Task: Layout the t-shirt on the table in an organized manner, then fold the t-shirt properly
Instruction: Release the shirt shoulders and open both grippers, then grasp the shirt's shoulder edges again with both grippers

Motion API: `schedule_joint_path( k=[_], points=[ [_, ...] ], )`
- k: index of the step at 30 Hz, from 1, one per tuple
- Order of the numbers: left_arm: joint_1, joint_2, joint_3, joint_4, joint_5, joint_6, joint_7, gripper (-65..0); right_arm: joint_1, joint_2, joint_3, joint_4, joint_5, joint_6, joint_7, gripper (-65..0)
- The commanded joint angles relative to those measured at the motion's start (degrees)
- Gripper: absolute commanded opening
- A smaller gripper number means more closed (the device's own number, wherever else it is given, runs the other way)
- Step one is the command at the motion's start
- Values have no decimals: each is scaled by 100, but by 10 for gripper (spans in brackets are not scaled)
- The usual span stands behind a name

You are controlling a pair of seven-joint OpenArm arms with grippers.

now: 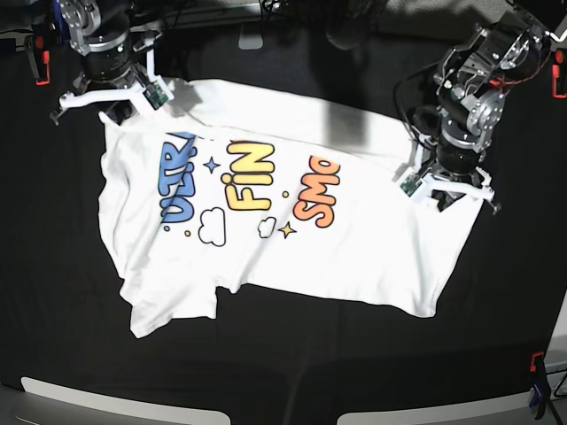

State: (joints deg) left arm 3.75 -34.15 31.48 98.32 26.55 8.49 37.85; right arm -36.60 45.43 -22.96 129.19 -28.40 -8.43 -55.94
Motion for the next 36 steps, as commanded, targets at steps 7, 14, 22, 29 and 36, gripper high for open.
schedule_joint_path(
  k=[7,14,22,29,36],
  points=[
    [-107,-63,-37,74,76,68,-151,-650,610,-525,50,-511,-109,-70,63,-650],
    [-107,-63,-37,74,87,72,-223,-505,1023,-876,50,-859,-114,-70,-85,-434],
    [-120,-66,-37,72,90,348,-361,-379,1023,-876,109,-938,-374,-597,-262,-362],
    [-118,-63,-37,-85,105,382,328,-380,1025,-1113,1495,-964,-358,-754,-247,-362],
    [304,-144,-37,787,1147,1921,1167,-401,1021,-1561,2907,-964,658,-728,-42,-362]
  ],
)
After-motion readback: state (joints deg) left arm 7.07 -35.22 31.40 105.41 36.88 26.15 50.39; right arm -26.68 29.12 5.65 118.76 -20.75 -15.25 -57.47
